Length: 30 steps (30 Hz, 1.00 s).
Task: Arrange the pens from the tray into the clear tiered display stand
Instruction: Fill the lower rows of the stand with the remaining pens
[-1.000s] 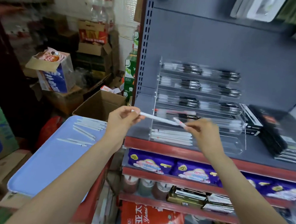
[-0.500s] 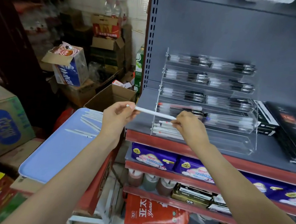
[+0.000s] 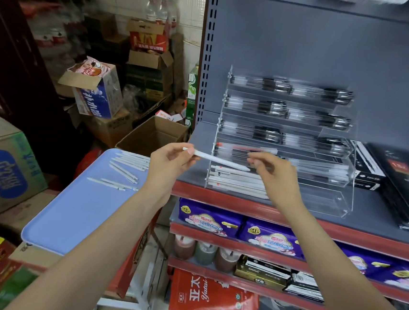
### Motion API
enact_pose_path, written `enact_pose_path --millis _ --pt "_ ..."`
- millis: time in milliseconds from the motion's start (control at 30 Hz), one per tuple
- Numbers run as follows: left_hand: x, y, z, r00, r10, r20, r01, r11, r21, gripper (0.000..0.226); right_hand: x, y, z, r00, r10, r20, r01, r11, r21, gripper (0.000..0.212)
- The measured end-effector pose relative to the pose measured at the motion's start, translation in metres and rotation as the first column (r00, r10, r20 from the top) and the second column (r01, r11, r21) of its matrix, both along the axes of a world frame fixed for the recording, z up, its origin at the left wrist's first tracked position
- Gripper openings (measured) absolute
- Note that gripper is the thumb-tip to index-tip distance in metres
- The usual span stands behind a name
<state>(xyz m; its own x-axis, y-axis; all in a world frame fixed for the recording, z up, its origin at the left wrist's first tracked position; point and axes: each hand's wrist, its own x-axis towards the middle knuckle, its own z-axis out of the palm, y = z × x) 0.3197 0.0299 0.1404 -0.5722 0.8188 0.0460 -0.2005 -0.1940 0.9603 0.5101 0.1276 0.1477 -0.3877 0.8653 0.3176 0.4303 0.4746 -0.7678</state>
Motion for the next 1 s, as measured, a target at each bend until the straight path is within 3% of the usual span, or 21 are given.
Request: enact_pose_path --millis 133,267,333,467,567,833,1000 --pt "0.021 0.011 -0.001 0.998 -0.056 0.003 0.056 0.998 -0.032 0.008 0.010 -0.005 0.006 0.995 0.094 0.017 -0.094 0.996 -0.002 0.018" --pt "0.035 0.016 -0.002 0.995 -0.100 -0.021 0.099 0.994 -0.051 0.010 0.020 -0.001 -0.002 0.995 0.072 0.072 -0.073 0.997 0.014 0.013" --pt "0.036 0.017 -0.005 0.987 -0.052 -0.152 0.039 0.995 -0.091 0.012 0.023 0.002 -0.006 0.996 0.042 0.080 -0.045 0.999 0.031 0.012" --pt "0.025 0.016 -0.012 0.889 0.114 -0.443 -0.181 0.977 -0.113 0.020 0.023 0.006 -0.014 0.982 0.001 0.191 -0.013 0.998 0.059 0.013" --pt "0.020 0.015 -0.018 0.830 0.056 -0.555 -0.193 0.962 -0.192 0.027 0.018 0.007 -0.019 0.958 0.011 0.286 -0.027 0.998 0.054 0.013" --pt "0.022 0.017 -0.019 0.753 -0.100 -0.650 -0.106 0.957 -0.270 0.031 0.007 0.007 -0.019 0.913 0.056 0.404 -0.082 0.995 0.048 0.018" --pt "0.015 0.010 -0.019 0.741 -0.092 -0.665 -0.114 0.959 -0.260 0.026 -0.015 -0.011 -0.013 0.940 0.059 0.335 -0.104 0.988 0.117 0.021"
